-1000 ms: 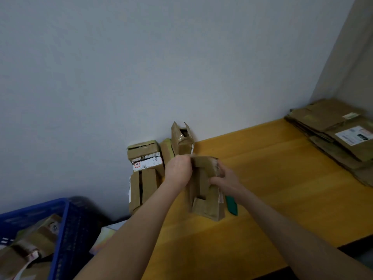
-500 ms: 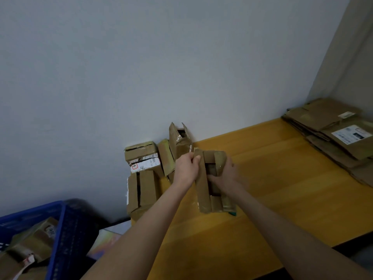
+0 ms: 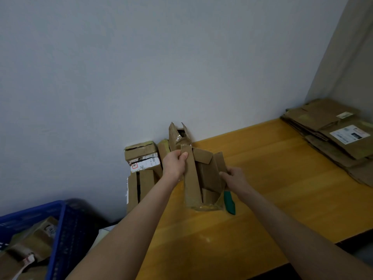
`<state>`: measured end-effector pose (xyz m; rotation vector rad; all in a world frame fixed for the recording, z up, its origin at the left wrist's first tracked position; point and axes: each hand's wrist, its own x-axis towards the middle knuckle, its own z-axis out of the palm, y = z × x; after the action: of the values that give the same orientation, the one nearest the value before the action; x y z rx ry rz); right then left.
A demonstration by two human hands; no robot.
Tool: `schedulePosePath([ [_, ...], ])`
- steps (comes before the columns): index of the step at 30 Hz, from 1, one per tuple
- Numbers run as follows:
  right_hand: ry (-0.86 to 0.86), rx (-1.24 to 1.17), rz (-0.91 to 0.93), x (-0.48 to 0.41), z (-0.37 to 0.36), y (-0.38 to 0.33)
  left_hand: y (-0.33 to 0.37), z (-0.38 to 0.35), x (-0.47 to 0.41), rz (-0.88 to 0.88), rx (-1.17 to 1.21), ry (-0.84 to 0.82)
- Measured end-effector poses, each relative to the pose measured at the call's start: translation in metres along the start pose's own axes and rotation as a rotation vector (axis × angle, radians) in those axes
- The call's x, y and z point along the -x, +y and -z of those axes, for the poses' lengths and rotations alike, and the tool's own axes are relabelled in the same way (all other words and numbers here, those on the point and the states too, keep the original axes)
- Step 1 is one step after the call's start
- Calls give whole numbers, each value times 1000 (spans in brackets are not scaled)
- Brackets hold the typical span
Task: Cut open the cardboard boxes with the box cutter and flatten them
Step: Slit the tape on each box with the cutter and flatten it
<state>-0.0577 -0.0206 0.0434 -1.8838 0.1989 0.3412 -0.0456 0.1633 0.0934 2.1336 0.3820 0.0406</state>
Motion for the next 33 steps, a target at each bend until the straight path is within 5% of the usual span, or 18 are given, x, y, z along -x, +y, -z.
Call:
schedulePosePath([
  [3,100,187,70,1,-5,-7,0,-1,4,13,15,-13],
  [7,254,376,73,-3,-10,-17,13,-9,36,151,223,-375],
  [10,257,379,79,-5,-6,-21,2,-16,45,299,301,-497],
  [15,139,271,121,1,-7,-22,-8,-24,34,222,165,-241],
  [19,0,626,-64,6,-14,-16,-5,-30,30,171,94,-91],
  [33,-158,252,-153,7,-9,-12,-13,-24,22,109,63,23],
])
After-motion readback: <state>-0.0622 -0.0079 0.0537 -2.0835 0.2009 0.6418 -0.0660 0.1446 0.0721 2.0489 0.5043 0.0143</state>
